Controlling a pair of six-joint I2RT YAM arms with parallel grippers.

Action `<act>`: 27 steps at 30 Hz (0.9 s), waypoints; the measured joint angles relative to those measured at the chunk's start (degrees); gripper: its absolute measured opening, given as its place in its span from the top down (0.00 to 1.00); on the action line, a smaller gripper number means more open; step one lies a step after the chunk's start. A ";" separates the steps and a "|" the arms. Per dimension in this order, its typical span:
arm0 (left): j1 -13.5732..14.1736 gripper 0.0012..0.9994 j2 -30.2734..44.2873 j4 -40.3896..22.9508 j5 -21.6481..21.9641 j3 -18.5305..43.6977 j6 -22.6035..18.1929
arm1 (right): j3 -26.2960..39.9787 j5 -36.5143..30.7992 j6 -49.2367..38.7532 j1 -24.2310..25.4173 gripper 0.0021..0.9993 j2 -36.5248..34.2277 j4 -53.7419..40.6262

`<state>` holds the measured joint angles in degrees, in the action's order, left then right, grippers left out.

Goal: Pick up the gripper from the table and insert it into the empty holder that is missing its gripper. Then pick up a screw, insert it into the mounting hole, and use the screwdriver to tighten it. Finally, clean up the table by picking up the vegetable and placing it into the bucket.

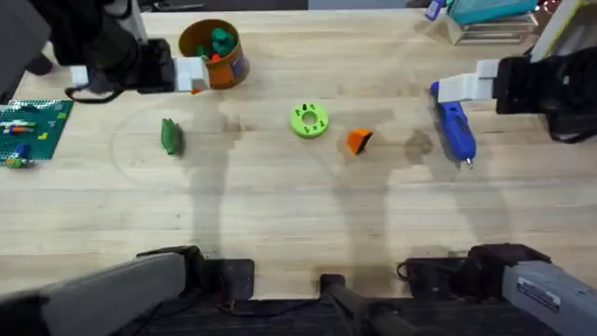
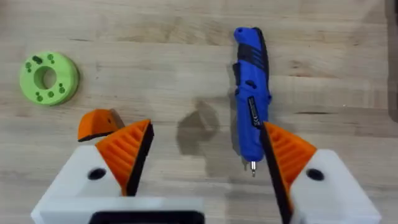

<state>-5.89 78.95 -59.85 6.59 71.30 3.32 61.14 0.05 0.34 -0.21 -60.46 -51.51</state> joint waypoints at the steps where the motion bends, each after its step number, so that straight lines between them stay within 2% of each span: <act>1: -1.23 0.01 0.81 1.45 -0.34 -1.30 0.22 | 0.00 0.00 0.00 0.00 0.01 -0.03 0.00; 6: -6.03 0.01 5.05 9.82 -2.42 -9.70 0.76 | 0.00 0.00 0.00 0.00 0.01 -0.03 0.00; 10: -8.02 0.01 8.34 15.03 -4.73 -13.72 1.04 | 0.00 0.00 0.00 0.00 0.01 -0.03 0.00; 15: -9.48 0.01 12.00 18.97 -5.90 -14.24 1.01 | 0.00 0.00 0.00 0.00 0.01 -0.03 -0.02; 22: -10.92 0.01 16.66 20.53 -7.26 -14.24 1.04 | 0.00 0.00 0.00 0.00 0.01 -0.03 -1.51; 23: -11.00 0.06 16.66 20.65 -7.68 -14.24 1.04 | 0.00 0.00 0.00 0.00 0.01 -0.03 -1.46; 24: -11.08 0.16 16.69 20.66 -8.06 -14.24 1.27 | 0.00 0.00 0.00 0.00 0.01 -0.03 -1.47; 27: -11.02 0.63 16.69 20.78 -8.87 -14.22 1.22 | 0.00 0.00 0.00 0.00 0.01 -0.03 -1.49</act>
<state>-16.91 95.64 -39.07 -2.28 57.07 4.54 61.14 0.05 0.34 -0.21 -60.49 -52.99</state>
